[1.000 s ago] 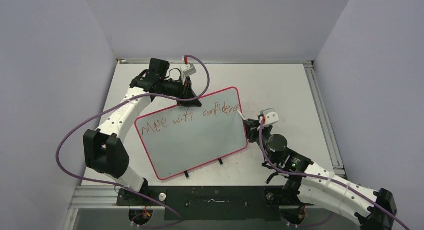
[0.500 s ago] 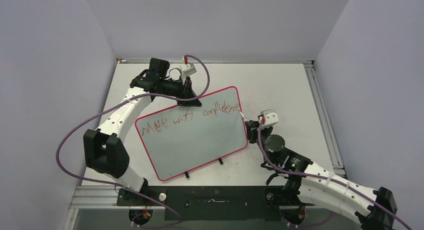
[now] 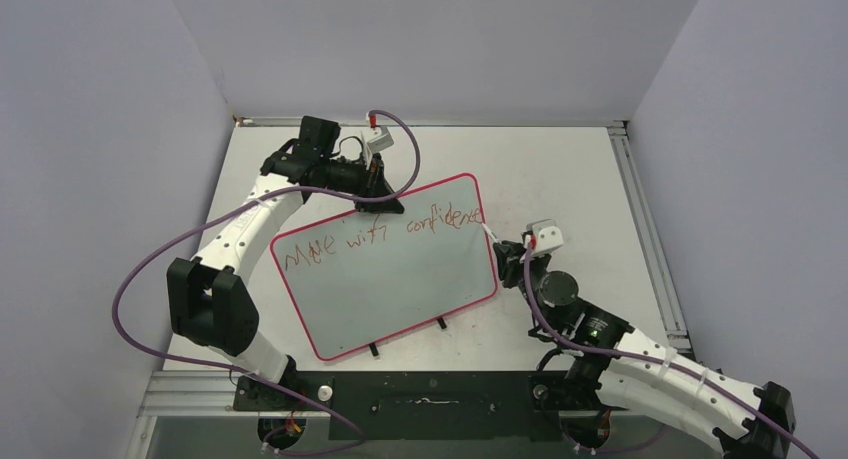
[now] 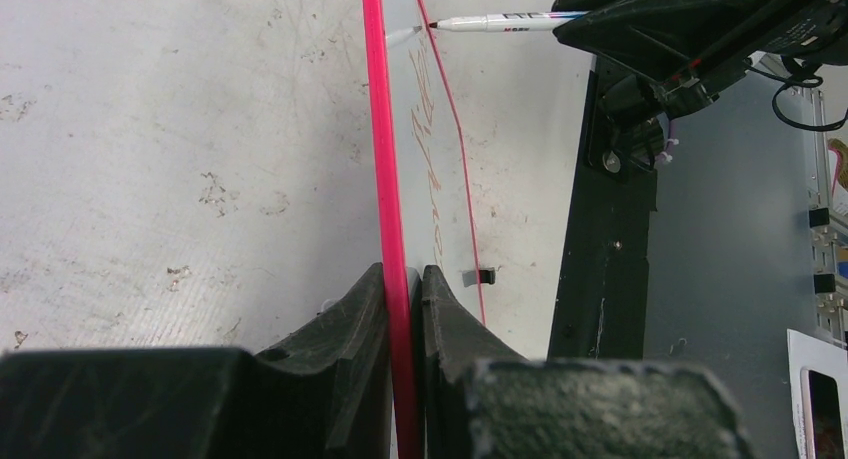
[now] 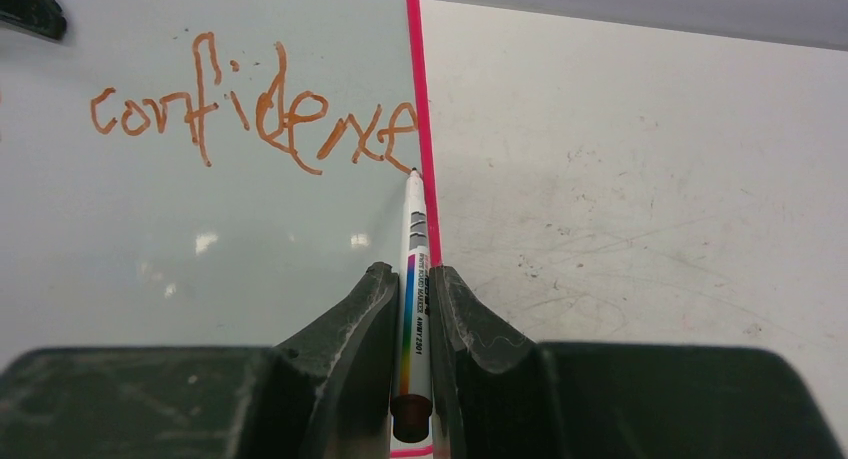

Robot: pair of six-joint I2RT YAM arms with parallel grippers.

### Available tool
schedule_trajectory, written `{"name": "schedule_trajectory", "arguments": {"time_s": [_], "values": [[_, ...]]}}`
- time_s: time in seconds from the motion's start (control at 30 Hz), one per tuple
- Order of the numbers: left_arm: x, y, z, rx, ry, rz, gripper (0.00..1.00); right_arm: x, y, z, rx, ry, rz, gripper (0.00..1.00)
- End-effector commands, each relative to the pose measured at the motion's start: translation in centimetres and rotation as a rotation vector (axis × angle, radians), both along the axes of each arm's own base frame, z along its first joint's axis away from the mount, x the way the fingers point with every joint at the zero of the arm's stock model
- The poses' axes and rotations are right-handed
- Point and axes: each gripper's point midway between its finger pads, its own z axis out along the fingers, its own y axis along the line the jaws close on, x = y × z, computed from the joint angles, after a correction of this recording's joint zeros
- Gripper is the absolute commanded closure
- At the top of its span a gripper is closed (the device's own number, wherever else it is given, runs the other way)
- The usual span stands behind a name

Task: Write a sentence on the whiteboard

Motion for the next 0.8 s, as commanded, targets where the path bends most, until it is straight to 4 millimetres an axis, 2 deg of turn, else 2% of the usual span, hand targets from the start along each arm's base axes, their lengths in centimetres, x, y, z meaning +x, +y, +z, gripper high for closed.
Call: {"name": "schedule_trajectory", "arguments": {"time_s": [0.0,0.1,0.2,0.27,0.43,0.63,0.77], "values": [[-0.8,0.0,0.4,0.007,-0.087,-0.046,1.0,-0.8,0.7,3.0,0.055,-0.065,0.076,0.95],[-0.8,0.0,0.5,0.006,-0.089,-0.046,0.94,-1.1,0.7,3.9,0.075,-0.085,0.096,0.95],[-1.0,0.2,0.5,0.013,-0.095,-0.038,0.85,-1.4,0.6,4.4,0.084,-0.092,0.104,0.95],[-1.0,0.2,0.6,0.014,-0.101,-0.032,0.75,-1.6,0.6,4.9,0.089,-0.099,0.116,0.95],[-1.2,0.5,0.5,0.023,-0.102,-0.02,0.62,-2.0,1.2,5.8,0.09,-0.109,0.16,0.95],[-1.1,1.0,0.4,0.028,-0.108,0.01,0.52,-2.4,1.8,6.4,0.092,-0.117,0.205,0.95],[-0.9,1.2,0.6,0.028,-0.113,0.026,0.45,-3.3,3.6,6.8,0.103,-0.113,0.306,0.95]]}}
